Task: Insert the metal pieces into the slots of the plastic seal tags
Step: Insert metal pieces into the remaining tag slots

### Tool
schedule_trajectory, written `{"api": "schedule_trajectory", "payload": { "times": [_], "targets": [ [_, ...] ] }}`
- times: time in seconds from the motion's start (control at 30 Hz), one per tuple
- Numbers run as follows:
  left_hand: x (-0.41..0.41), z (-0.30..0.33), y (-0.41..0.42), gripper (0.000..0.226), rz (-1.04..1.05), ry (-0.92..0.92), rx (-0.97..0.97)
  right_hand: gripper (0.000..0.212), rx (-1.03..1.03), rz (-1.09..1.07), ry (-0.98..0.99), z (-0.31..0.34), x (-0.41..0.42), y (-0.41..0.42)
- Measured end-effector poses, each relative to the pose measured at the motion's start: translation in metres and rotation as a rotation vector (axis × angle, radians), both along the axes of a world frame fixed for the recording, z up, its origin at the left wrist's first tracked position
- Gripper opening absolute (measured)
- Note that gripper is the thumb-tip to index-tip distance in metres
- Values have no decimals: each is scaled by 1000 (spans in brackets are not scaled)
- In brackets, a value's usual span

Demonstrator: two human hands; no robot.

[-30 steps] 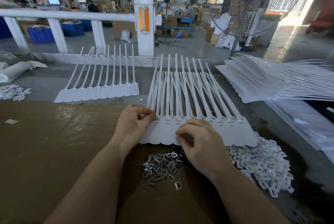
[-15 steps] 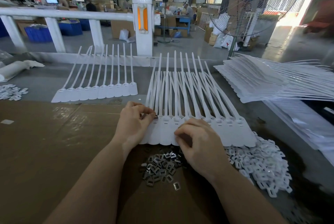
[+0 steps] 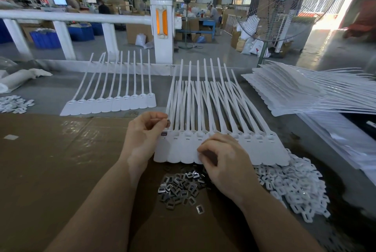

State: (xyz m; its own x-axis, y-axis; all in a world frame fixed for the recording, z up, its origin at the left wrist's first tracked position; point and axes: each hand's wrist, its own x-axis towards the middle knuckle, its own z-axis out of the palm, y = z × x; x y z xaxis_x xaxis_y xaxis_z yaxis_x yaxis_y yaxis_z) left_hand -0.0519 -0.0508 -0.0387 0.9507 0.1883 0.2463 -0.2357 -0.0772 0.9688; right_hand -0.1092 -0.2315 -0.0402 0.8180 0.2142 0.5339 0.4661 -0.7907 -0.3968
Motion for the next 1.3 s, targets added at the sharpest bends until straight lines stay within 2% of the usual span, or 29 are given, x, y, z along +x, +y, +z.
{"api": "schedule_trajectory", "payload": {
  "times": [0.33, 0.57, 0.93, 1.17, 1.3],
  "targets": [
    [-2, 1, -1, 26, -22, 12, 10, 6, -1, 1, 29, 0, 0, -1],
    [-4, 4, -3, 21, 5, -41, 175, 6, 10, 2, 18, 0, 0, -2],
    [-8, 6, -2, 16, 14, 13, 59, 6, 6, 2, 11, 0, 1, -1],
    [-9, 5, -1, 27, -5, 1, 95, 6, 15, 4, 18, 0, -1, -1],
    [-10, 5, 0, 23, 3, 4, 141, 6, 21, 4, 19, 0, -1, 0]
  ]
}}
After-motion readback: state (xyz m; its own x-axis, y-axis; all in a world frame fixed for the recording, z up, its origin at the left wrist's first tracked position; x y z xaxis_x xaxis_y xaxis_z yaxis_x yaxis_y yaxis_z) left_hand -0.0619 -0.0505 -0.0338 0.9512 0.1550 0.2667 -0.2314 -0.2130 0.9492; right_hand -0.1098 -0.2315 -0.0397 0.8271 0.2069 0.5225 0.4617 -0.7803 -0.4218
